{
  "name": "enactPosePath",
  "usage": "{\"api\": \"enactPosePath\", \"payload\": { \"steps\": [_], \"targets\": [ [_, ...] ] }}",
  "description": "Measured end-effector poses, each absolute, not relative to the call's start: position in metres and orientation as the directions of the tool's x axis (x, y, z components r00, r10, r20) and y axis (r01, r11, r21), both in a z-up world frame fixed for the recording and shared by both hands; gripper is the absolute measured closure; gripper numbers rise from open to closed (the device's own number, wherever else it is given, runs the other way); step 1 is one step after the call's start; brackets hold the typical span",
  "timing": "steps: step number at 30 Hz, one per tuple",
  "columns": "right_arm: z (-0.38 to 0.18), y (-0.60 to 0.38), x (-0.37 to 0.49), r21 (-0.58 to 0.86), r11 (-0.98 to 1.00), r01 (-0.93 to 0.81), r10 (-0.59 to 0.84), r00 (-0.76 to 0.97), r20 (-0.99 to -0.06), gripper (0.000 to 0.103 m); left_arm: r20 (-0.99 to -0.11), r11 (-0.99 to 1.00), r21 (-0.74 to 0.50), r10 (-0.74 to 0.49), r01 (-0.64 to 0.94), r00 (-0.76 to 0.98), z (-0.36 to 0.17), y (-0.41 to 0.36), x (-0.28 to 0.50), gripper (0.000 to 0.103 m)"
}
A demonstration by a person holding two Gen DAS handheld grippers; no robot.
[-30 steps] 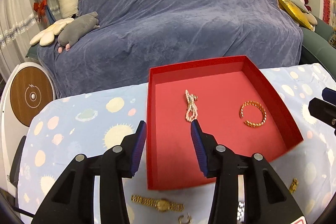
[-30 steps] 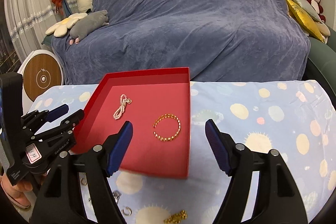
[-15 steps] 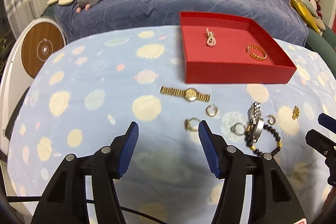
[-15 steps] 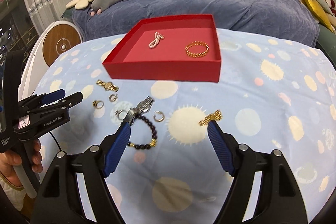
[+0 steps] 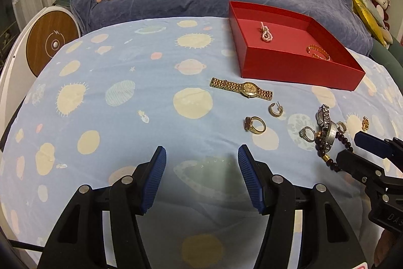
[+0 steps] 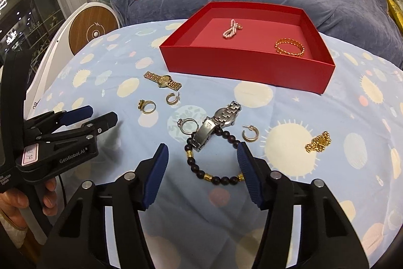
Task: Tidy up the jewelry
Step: 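Grasp the gold ring with the left tool while the right tool grasps the silver watch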
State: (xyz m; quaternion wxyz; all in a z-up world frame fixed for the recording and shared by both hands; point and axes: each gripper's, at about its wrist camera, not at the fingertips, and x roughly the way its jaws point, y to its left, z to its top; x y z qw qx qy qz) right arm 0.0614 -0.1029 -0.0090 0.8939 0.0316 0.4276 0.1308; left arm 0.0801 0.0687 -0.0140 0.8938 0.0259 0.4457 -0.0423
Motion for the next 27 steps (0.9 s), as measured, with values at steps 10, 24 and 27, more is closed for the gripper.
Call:
{"api": "enactPosePath", "payload": {
  "steps": [10, 24, 27],
  "targets": [
    [-0.025, -0.105, 0.083, 0.232, 0.958, -0.168, 0.287, 0.568, -0.771, 0.061, -0.802, 0.994, -0.011, -0.074, 0.11, 0.593, -0.016, 0.067, 0.079, 0.045],
    [-0.012, -0.124, 0.075, 0.238, 0.959, -0.151, 0.28, 0.594, -0.754, 0.093, -0.808, 0.98, -0.097, -0.18, 0.174, 0.561, -0.019, 0.035, 0.096, 0.045],
    [-0.006, -0.126, 0.07, 0.226, 0.961, -0.159, 0.276, 0.606, -0.746, 0.093, -0.808, 0.978, -0.123, -0.196, 0.166, 0.556, -0.02, 0.035, 0.101, 0.045]
  ]
}}
